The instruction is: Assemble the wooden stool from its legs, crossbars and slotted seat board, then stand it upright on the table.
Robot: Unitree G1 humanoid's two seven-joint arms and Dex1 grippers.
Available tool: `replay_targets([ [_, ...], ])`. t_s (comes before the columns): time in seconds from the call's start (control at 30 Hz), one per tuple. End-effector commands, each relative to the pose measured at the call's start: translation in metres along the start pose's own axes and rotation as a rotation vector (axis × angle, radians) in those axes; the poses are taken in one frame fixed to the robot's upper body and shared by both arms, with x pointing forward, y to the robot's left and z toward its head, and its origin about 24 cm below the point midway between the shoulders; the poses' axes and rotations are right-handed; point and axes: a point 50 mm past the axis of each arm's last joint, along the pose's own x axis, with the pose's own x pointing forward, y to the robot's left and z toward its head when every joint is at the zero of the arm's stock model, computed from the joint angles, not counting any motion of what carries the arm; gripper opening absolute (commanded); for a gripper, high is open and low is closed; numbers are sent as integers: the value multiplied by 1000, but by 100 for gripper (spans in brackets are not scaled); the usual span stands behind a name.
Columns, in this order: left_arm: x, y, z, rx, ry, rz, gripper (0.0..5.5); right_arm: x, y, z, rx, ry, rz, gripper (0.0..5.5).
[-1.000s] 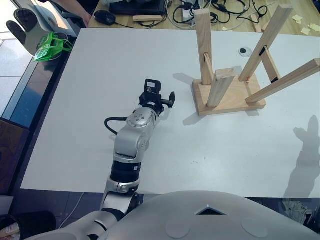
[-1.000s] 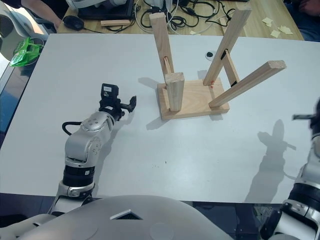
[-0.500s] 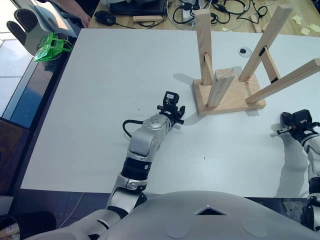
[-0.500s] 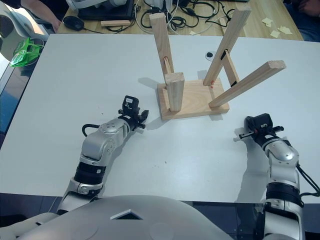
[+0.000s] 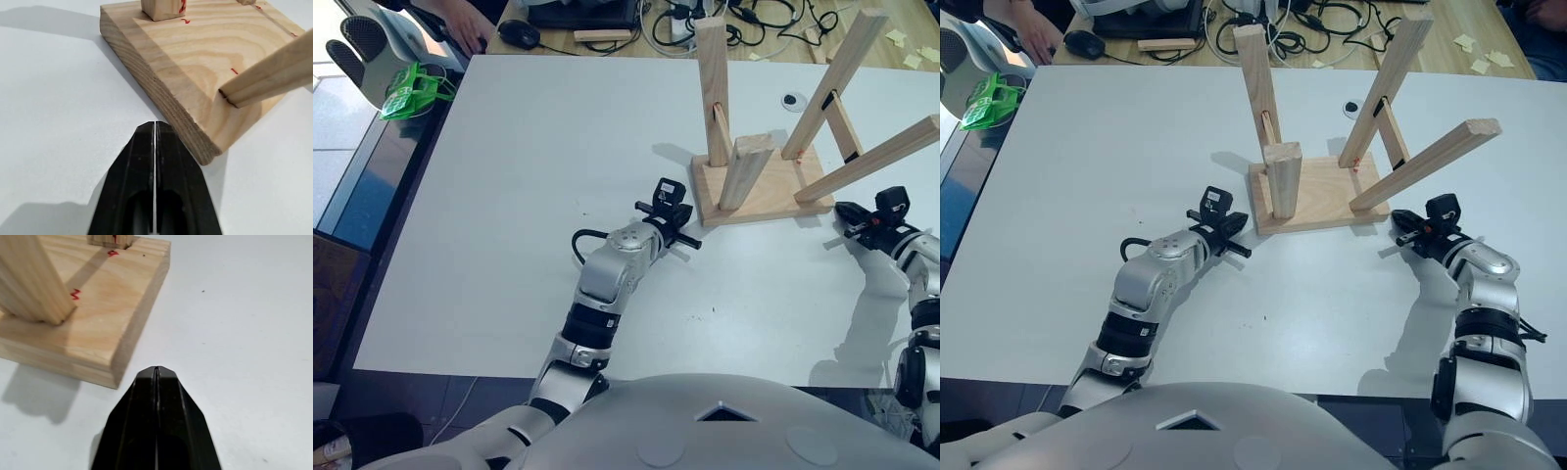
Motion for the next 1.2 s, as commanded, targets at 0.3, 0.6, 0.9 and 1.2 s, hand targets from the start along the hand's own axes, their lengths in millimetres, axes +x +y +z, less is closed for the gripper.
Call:
replay_targets([
  [0.3,3,-4,2,1,11,-32,5,7,2,1,28,29,70,0],
  [0.6,3,-9,1,11,21,-85,5,16,9,-2,13,27,95,0],
  [0.9,3,-8,-7,47,96,-92,5,19,17,3,35,-16,180,0],
  [1.2,-5,-8,-5,2,88,-163,5,13,22,8,63,-51,242,0],
])
